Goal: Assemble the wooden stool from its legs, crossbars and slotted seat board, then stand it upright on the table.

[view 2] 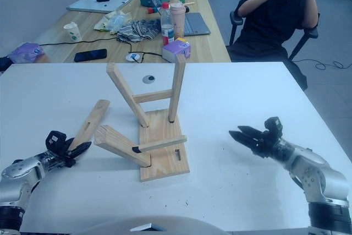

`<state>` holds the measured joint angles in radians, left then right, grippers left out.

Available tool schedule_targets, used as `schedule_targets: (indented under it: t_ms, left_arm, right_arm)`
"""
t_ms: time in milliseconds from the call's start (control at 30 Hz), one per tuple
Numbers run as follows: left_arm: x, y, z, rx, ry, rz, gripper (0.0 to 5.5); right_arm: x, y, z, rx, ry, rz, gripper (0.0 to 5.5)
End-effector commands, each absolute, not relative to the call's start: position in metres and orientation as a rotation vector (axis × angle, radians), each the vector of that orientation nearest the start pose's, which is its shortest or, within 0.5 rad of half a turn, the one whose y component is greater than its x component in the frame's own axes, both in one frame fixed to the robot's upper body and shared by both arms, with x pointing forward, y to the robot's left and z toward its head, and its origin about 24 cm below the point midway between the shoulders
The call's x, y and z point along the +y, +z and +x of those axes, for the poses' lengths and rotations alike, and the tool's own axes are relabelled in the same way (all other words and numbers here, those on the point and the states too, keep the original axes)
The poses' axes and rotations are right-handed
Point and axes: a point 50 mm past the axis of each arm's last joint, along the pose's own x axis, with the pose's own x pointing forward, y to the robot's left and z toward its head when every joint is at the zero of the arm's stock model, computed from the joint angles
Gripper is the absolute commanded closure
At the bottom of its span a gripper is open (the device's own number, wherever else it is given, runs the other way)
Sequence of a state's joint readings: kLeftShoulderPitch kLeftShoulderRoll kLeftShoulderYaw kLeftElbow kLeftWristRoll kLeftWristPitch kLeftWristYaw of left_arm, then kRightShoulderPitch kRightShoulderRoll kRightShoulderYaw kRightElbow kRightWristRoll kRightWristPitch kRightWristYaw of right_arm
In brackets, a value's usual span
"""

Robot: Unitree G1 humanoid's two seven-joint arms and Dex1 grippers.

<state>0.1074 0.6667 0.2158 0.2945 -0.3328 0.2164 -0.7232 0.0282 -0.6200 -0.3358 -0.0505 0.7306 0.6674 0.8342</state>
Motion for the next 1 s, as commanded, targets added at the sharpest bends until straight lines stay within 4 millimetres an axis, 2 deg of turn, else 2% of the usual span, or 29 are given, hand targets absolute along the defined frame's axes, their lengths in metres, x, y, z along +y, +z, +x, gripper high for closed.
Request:
schedule_targets:
  t_ms: [33,100,133,167,200,233,267,300,367,400,467,667,1000]
  left_arm:
    - [0.333,0.033,0.218,0.463,-0.254,0.084,3.47]
    - [0.334,0.056,0.234,0.34,-0.229,0.064,3.47]
    - [0.332,0.077,0.246,0.248,-0.229,0.056,3.47]
    - [0.325,0.111,0.263,0.113,-0.256,0.034,3.47]
    - [0.31,0.151,0.277,-0.041,-0.333,-0.013,3.47]
    - [0.291,0.188,0.283,-0.173,-0.448,-0.087,3.47]
    - [0.266,0.223,0.283,-0.29,-0.61,-0.162,3.48]
    - [0.245,0.246,0.278,-0.358,-0.748,-0.224,3.48]
    - [0.213,0.278,0.262,-0.432,-0.996,-0.387,3.48]
    - [0.201,0.288,0.253,-0.435,-1.113,-0.477,3.48]
    - [0.183,0.295,0.242,-0.391,-1.276,-0.57,3.48]
    - [0.156,0.28,0.224,-0.229,-1.458,-0.583,3.48]
    - [0.138,0.261,0.219,-0.126,-1.511,-0.55,3.48]
  right_arm:
    - [-0.28,0.124,0.252,0.102,0.508,0.408,2.3]
    - [-0.281,0.145,0.263,0.0,0.449,0.414,2.3]
    - [-0.281,0.158,0.268,-0.059,0.43,0.431,2.3]
    - [-0.278,0.177,0.273,-0.134,0.437,0.465,2.3]
    - [-0.271,0.197,0.275,-0.193,0.48,0.494,2.3]
    - [-0.26,0.214,0.276,-0.232,0.558,0.516,2.3]
    - [-0.243,0.23,0.276,-0.254,0.665,0.54,2.3]
    - [-0.227,0.242,0.274,-0.268,0.764,0.548,2.3]
    - [-0.196,0.26,0.267,-0.271,0.965,0.557,2.3]
    - [-0.181,0.267,0.264,-0.268,1.055,0.575,2.3]
    - [-0.159,0.28,0.258,-0.264,1.214,0.627,2.0]
    - [-0.128,0.293,0.247,-0.167,1.443,0.719,0.92]
    - [-0.095,0.307,0.233,-0.07,1.566,0.778,0.88]
